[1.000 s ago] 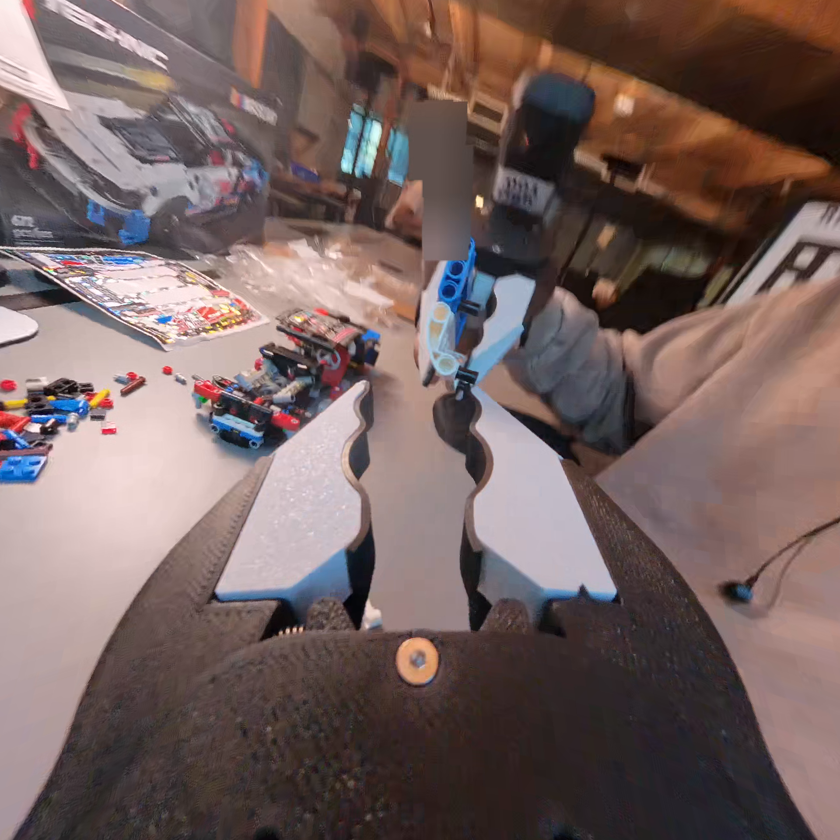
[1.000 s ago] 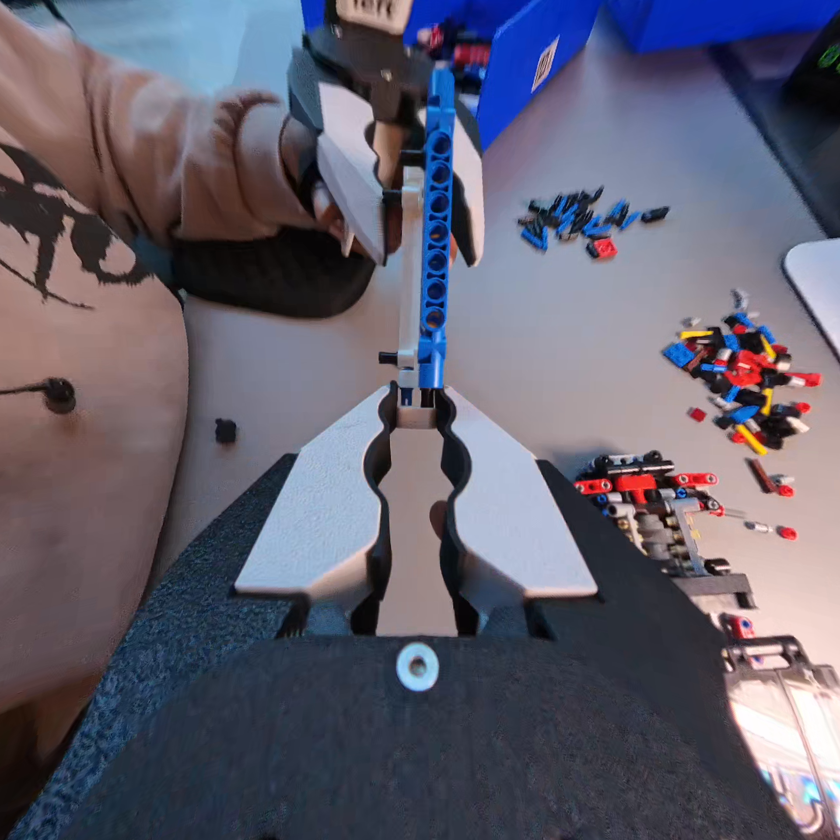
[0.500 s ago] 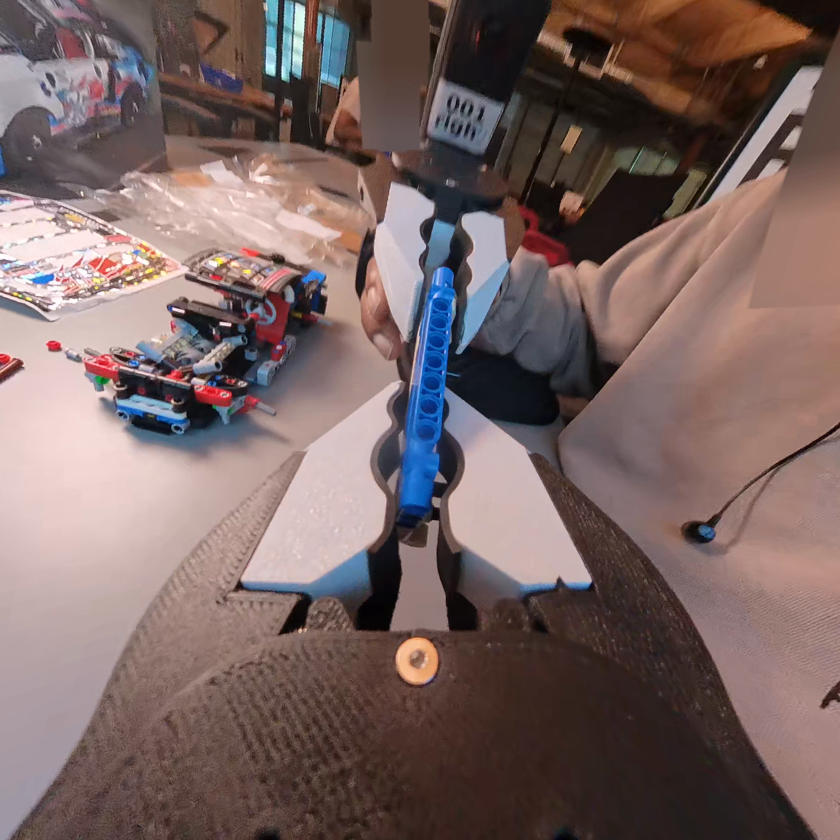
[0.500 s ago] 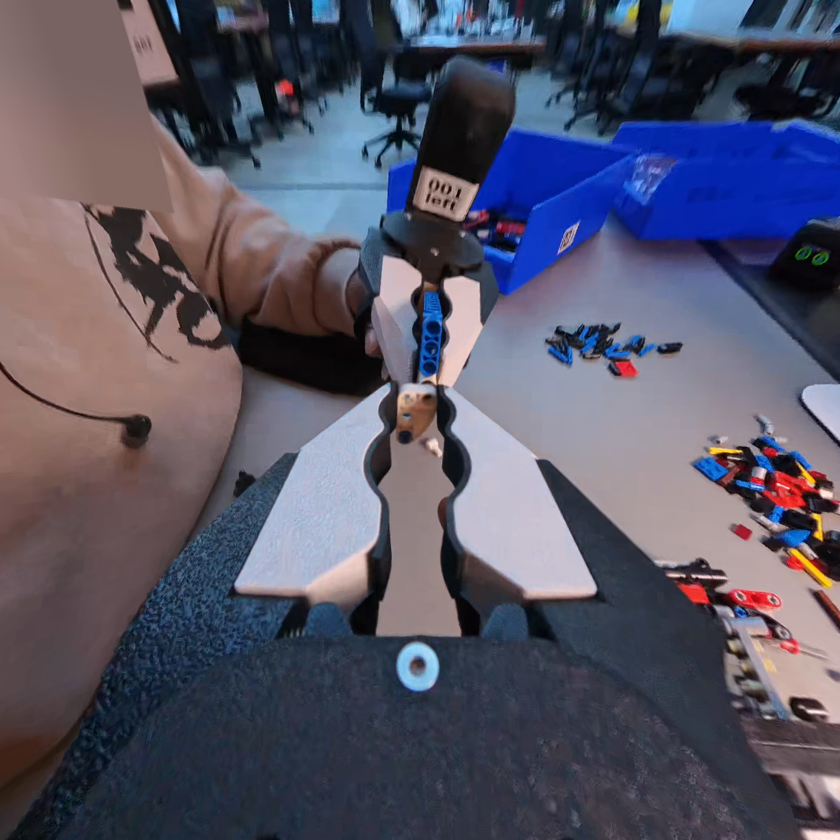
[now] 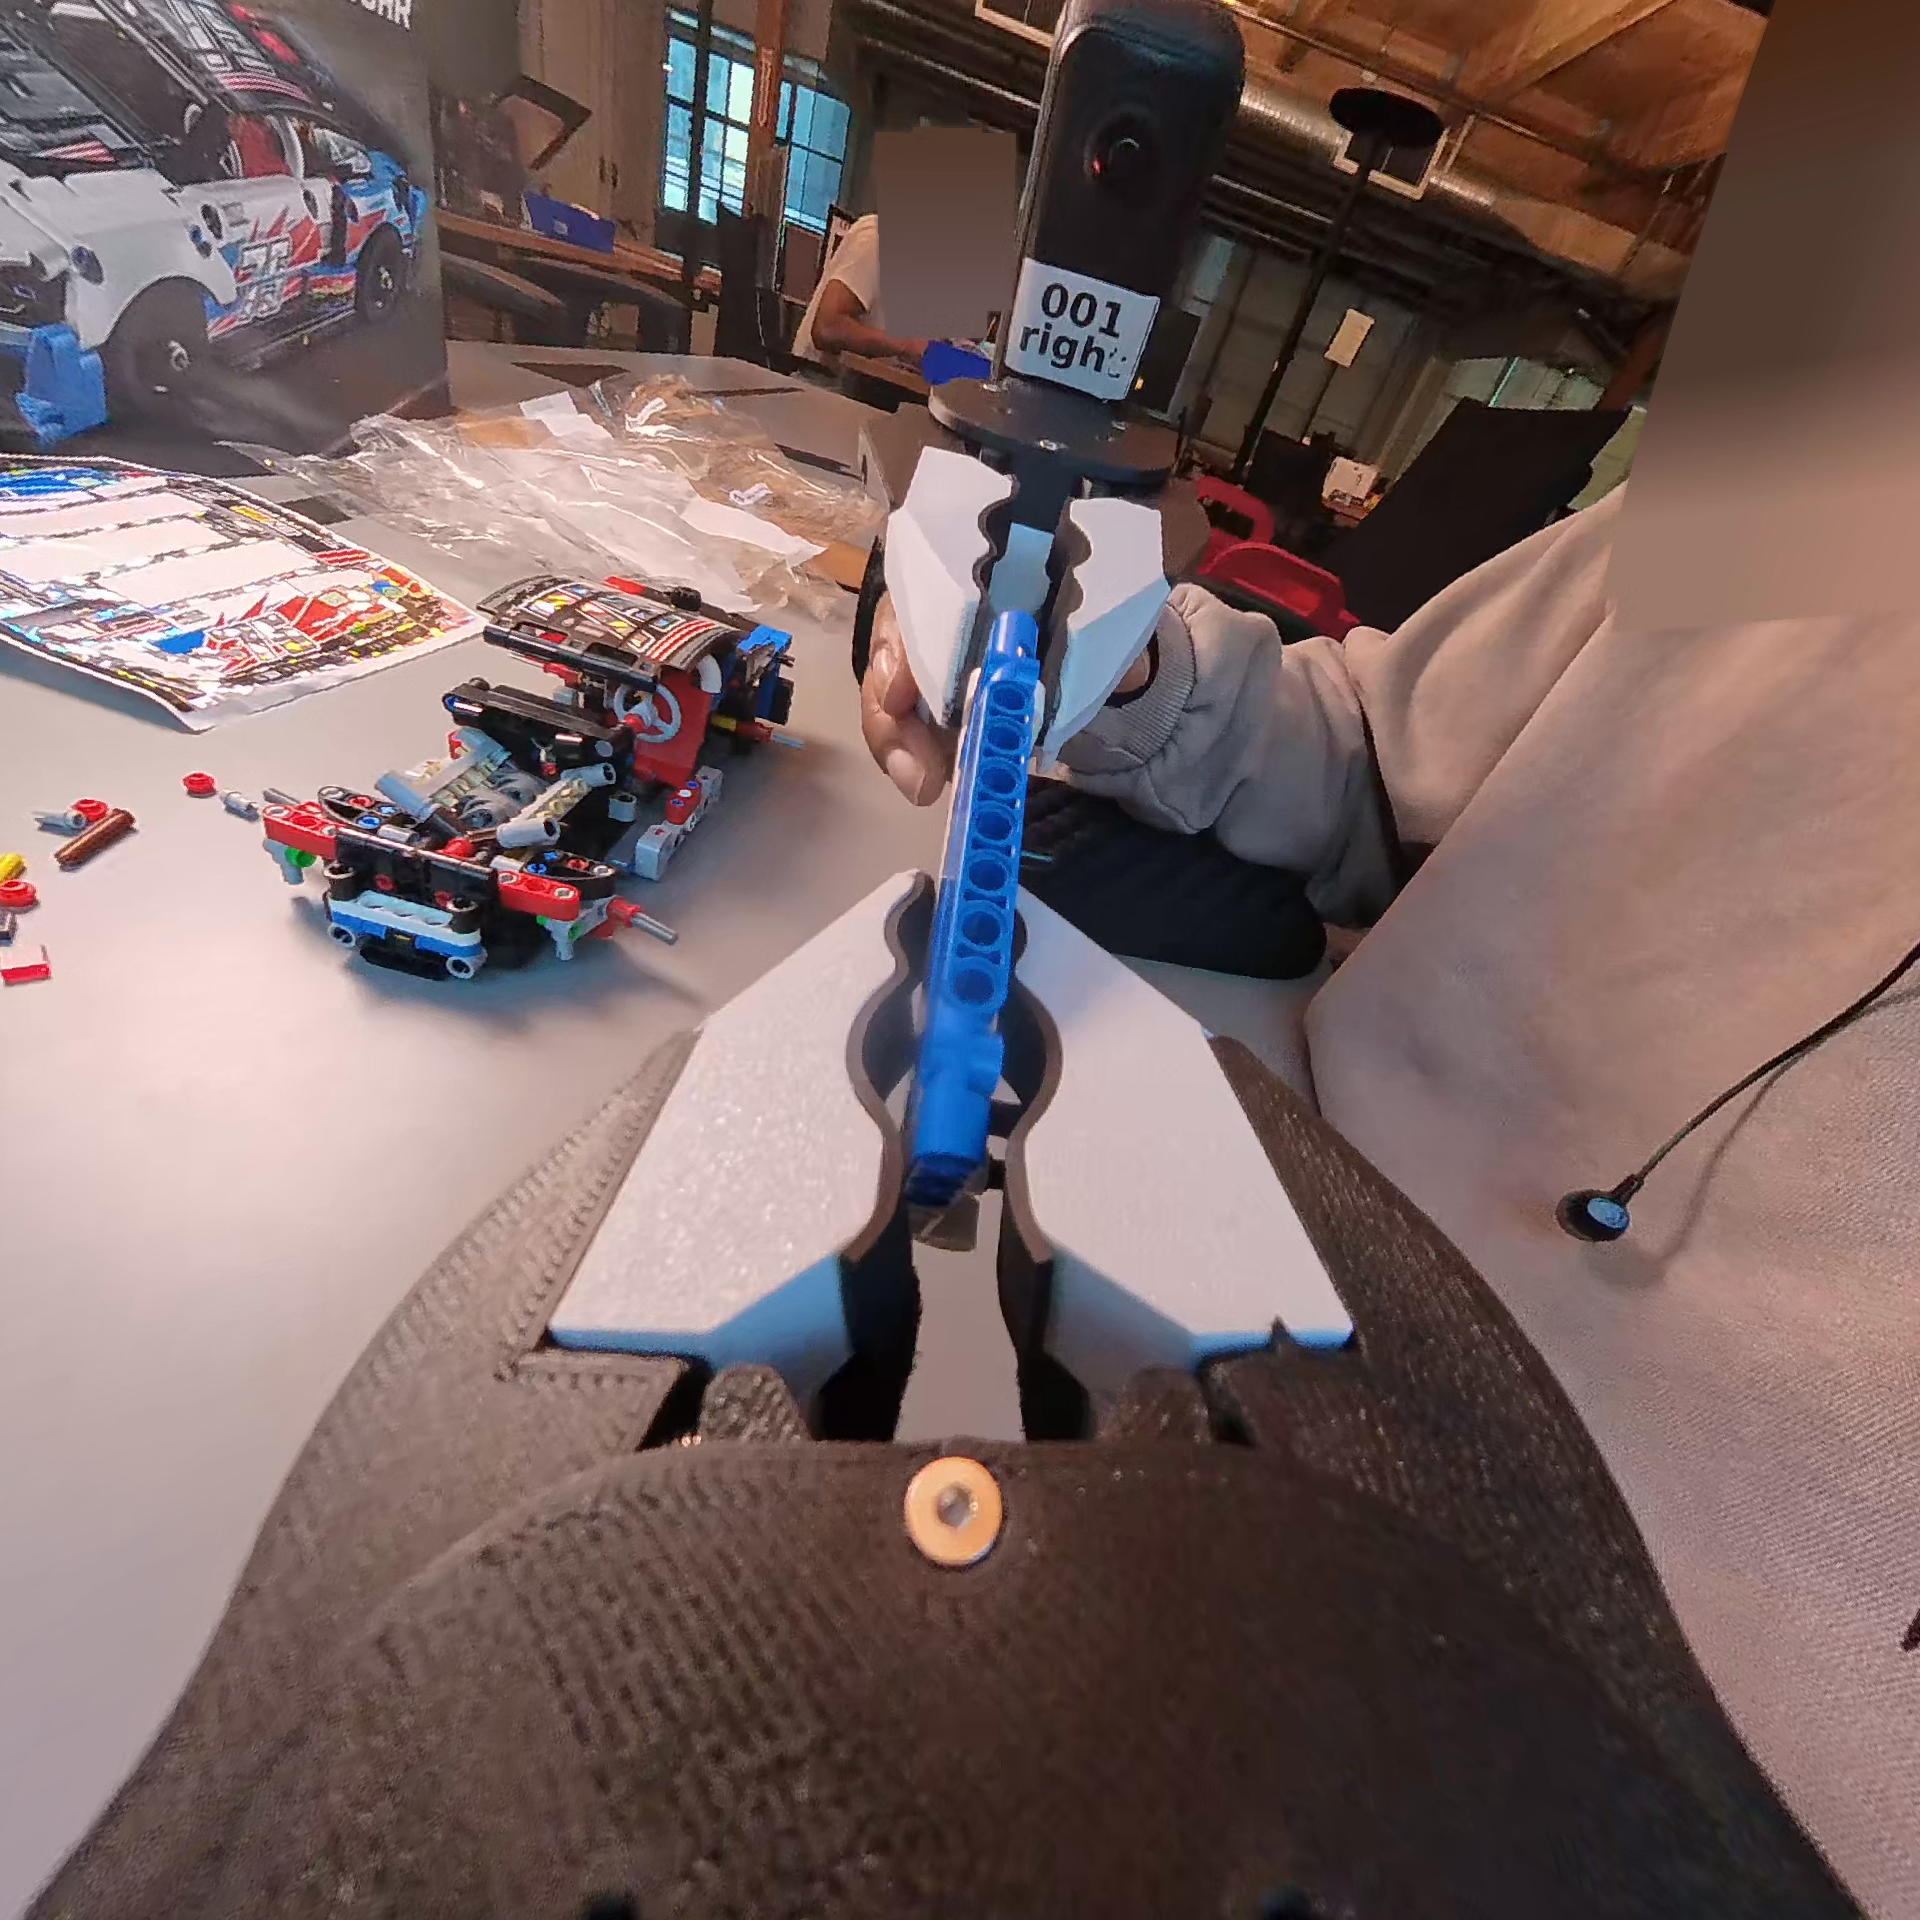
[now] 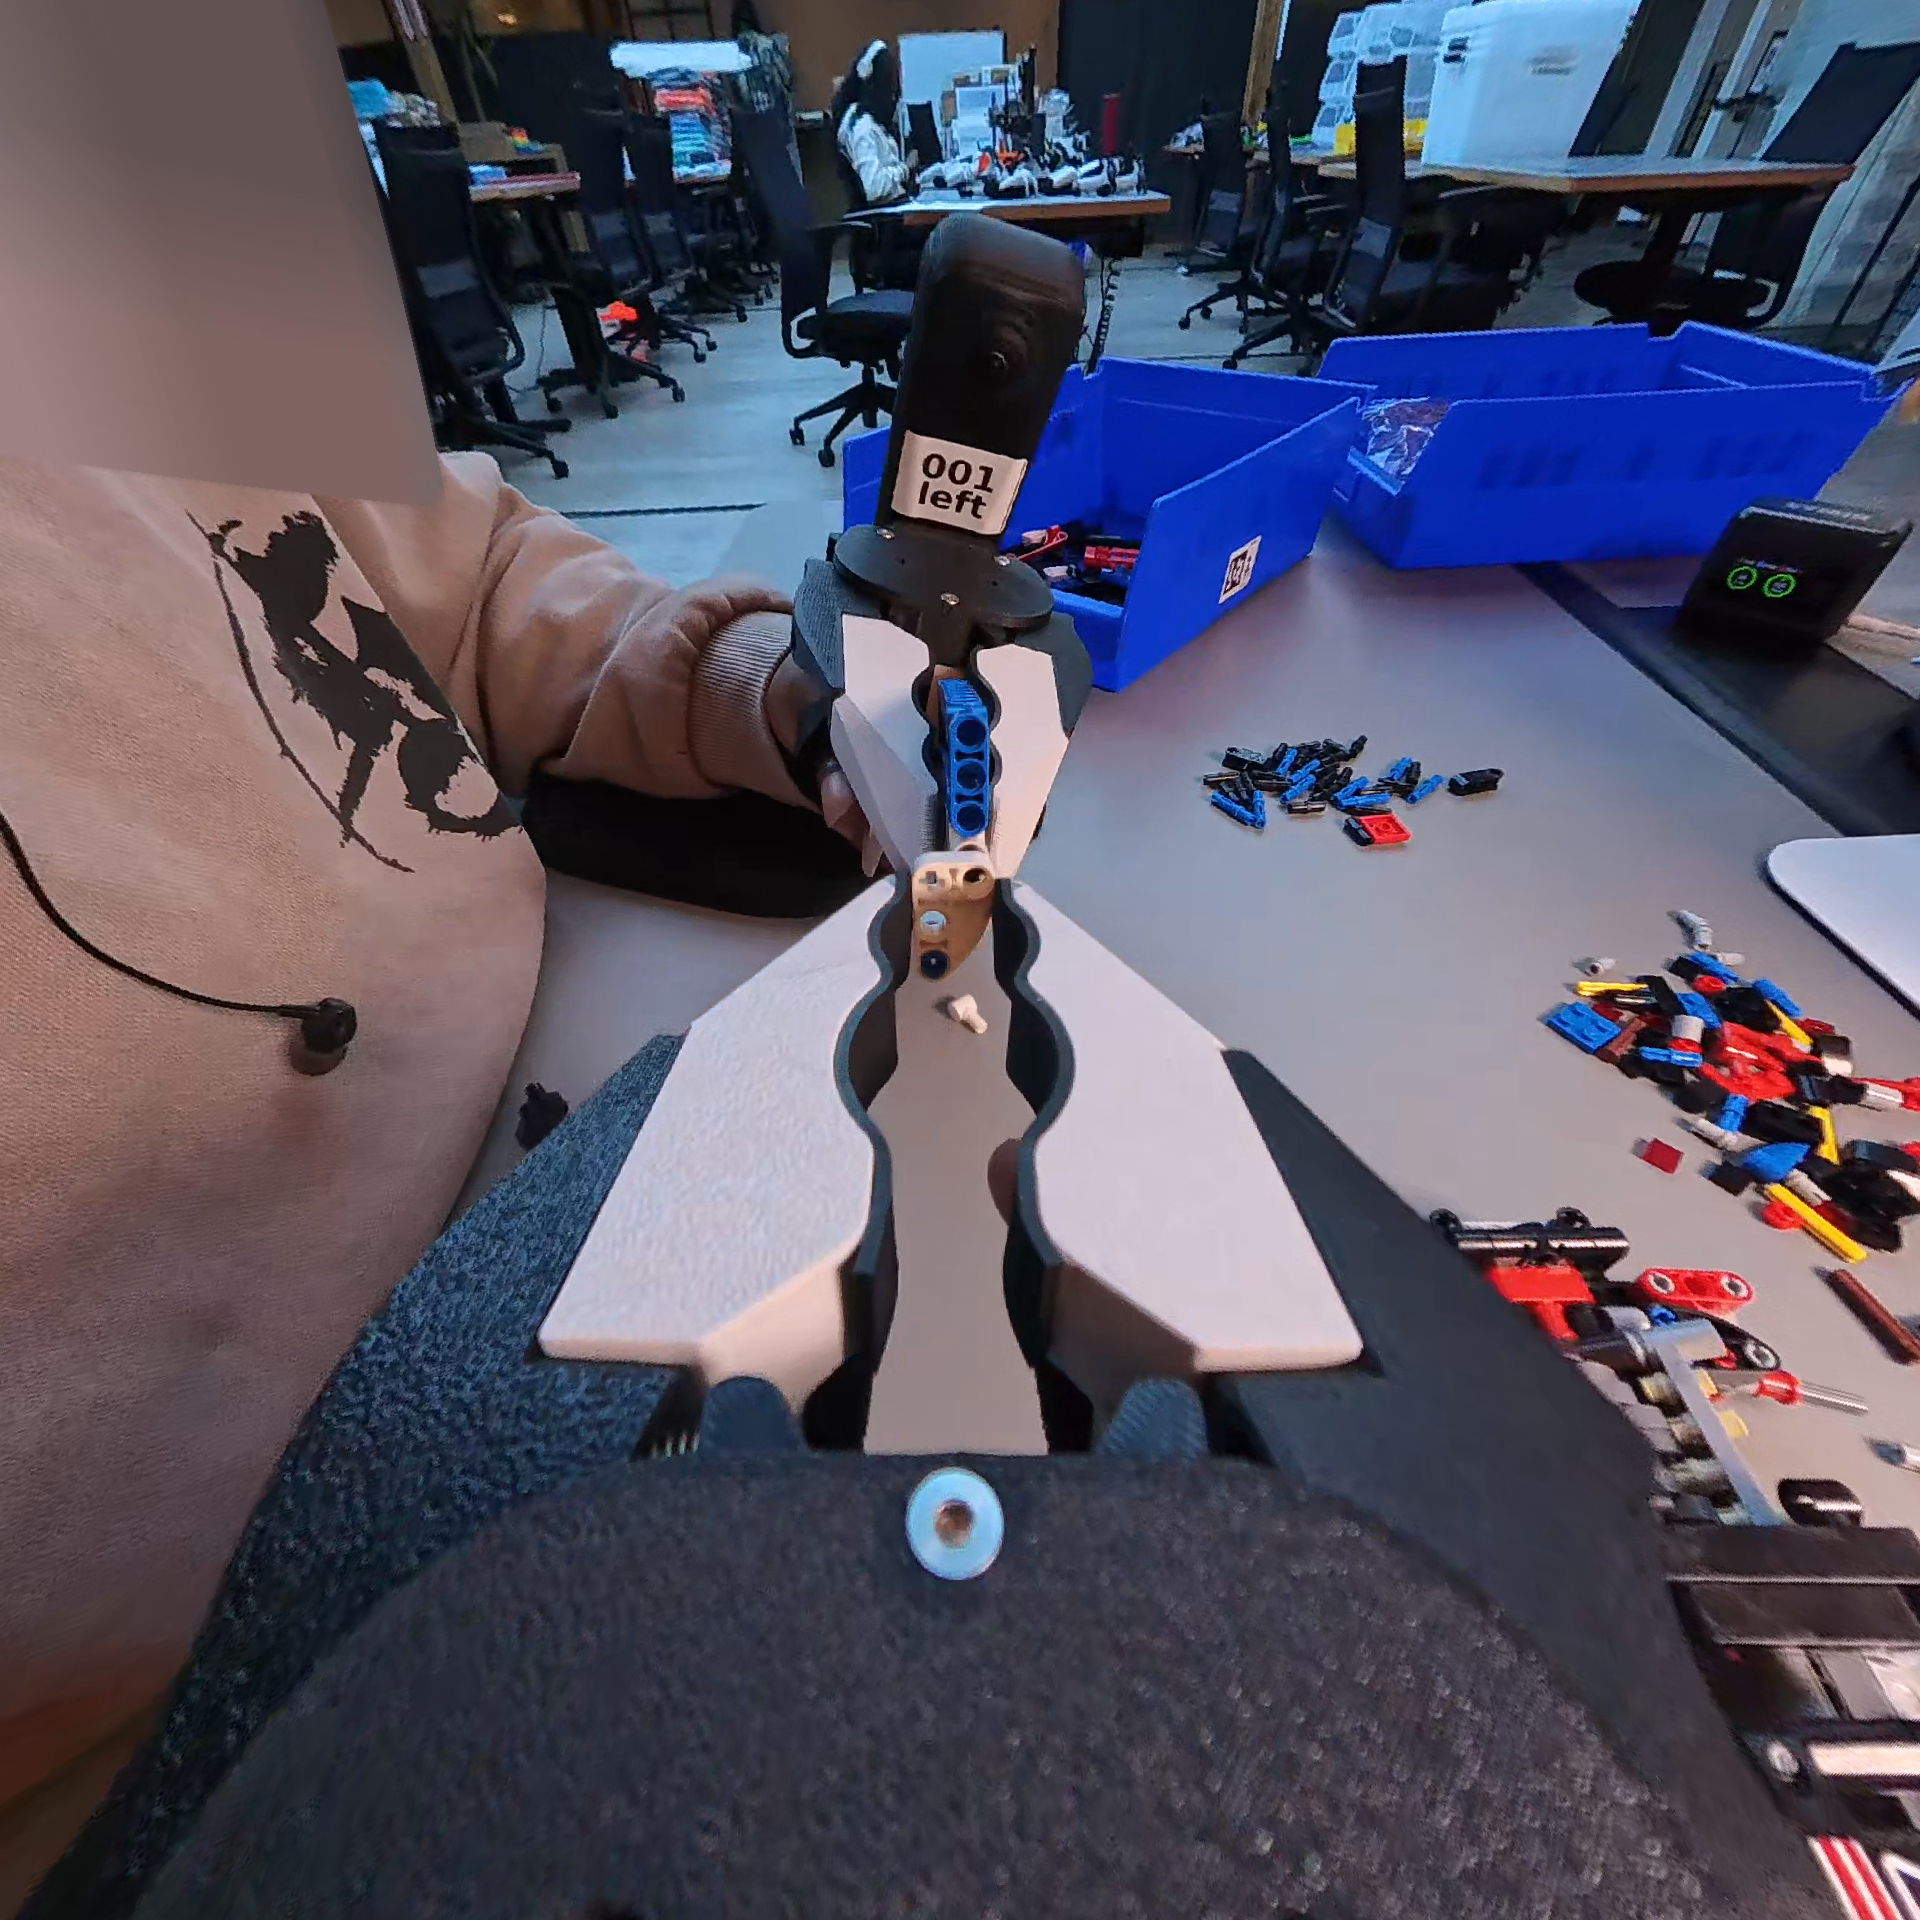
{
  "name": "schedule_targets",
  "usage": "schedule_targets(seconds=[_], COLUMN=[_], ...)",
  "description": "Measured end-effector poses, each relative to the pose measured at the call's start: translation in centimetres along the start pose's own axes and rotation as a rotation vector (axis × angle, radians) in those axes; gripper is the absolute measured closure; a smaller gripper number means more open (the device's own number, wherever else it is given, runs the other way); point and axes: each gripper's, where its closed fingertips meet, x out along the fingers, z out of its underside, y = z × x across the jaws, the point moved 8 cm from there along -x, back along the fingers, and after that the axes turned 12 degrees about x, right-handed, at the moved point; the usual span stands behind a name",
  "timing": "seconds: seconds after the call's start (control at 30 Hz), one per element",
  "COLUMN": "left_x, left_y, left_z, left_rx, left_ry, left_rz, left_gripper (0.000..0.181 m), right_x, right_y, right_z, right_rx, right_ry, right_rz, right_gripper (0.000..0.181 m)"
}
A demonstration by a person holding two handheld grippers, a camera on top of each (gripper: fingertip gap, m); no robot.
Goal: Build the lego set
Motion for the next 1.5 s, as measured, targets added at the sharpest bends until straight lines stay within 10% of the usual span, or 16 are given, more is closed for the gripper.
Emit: schedule_targets(seconds=[0.8,1.5], left_x=[-0.3,-0.6], left_y=[-0.5,0.6], left_z=[-0.3,0.0], left_rx=[-0.027,0.109], left_ry=[0.031,-0.039], left_rz=[-0.02,-0.069], left_gripper=[0.174,0.174], right_x=[0.6,0.4], right_y=[0.8,0.1], right_z=[0.2,1.1], right_rx=[0.071,0.041], right_ry=[0.12,-0.064], right_rz=[-0.027,-0.012], right_gripper=[0.168,0.175])
